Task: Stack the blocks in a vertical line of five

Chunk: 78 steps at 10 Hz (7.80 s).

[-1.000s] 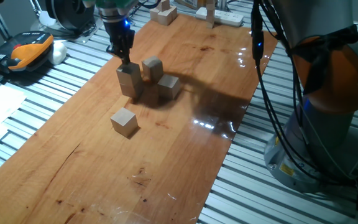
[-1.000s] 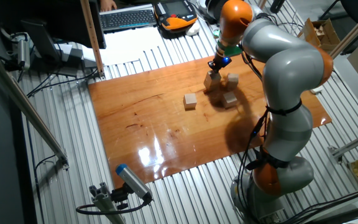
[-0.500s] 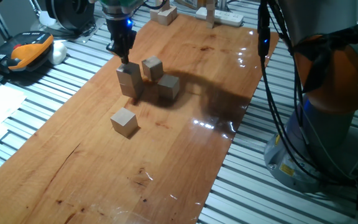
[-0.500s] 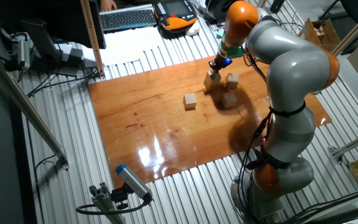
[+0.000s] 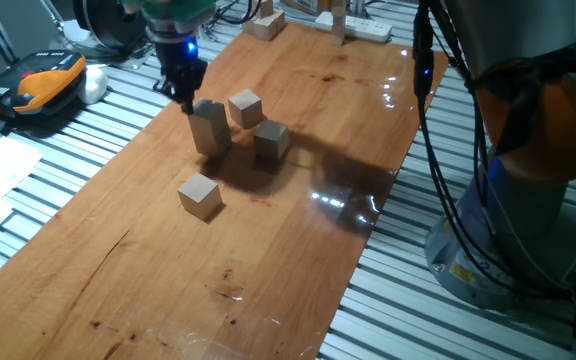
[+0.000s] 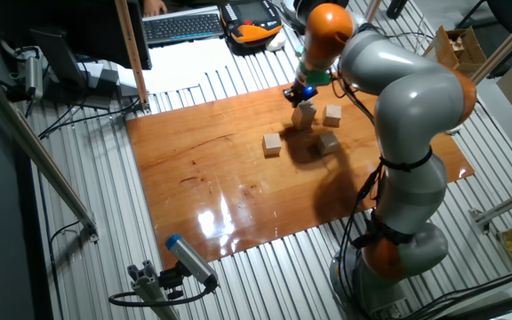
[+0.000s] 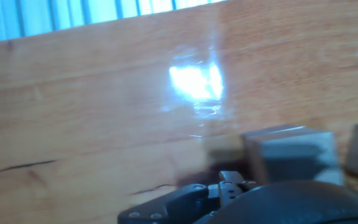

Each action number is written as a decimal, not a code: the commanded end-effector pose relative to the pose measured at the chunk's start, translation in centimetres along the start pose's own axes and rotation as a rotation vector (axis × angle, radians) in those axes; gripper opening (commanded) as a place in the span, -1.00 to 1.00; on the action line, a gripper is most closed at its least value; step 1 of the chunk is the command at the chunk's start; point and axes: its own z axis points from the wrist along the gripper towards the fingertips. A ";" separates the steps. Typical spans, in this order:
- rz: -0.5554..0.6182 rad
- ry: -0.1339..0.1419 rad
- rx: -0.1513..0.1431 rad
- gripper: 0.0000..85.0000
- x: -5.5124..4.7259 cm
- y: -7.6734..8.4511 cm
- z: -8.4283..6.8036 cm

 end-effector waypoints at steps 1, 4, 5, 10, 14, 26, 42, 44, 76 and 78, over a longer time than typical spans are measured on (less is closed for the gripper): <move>0.002 0.004 -0.003 -1.00 0.4 1.4 0.4; 0.022 0.003 -0.010 -1.00 1.4 3.3 1.5; 0.024 0.003 -0.010 -1.00 1.6 3.7 1.8; 0.016 -0.002 0.021 -1.00 2.5 5.3 3.2; -0.026 0.010 0.036 -1.00 3.3 6.1 3.8; 0.023 0.007 0.031 -1.00 5.5 7.7 5.5; 0.056 -0.063 0.184 1.00 5.3 7.8 6.2; 0.033 -0.063 0.171 1.00 6.0 7.9 6.9; 0.063 -0.025 0.162 0.60 8.2 6.4 9.7; 0.063 -0.024 0.160 0.60 8.4 6.4 9.8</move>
